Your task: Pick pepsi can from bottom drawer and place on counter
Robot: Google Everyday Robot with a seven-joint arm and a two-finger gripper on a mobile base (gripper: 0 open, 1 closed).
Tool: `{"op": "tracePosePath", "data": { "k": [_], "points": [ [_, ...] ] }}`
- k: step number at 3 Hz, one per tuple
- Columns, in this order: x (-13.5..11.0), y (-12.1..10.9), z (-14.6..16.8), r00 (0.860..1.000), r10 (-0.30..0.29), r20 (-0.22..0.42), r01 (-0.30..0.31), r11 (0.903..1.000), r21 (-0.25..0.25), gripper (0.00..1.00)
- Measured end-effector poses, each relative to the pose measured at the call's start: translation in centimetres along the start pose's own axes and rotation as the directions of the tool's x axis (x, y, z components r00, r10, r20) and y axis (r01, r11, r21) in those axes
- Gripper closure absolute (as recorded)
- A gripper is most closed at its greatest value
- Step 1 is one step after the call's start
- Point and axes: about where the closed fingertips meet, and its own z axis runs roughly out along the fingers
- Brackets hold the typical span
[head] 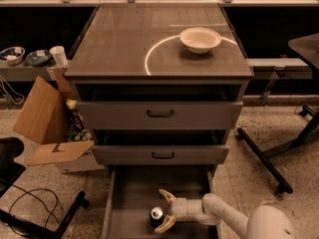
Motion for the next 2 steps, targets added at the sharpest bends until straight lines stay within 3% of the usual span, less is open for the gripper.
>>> {"op": "tracePosePath", "data": {
  "k": [2],
  "points": [
    [3.00, -1.01, 0.63, 0.999, -0.007, -0.046, 0.008, 0.9998, 0.019, 0.41]
  ]
}}
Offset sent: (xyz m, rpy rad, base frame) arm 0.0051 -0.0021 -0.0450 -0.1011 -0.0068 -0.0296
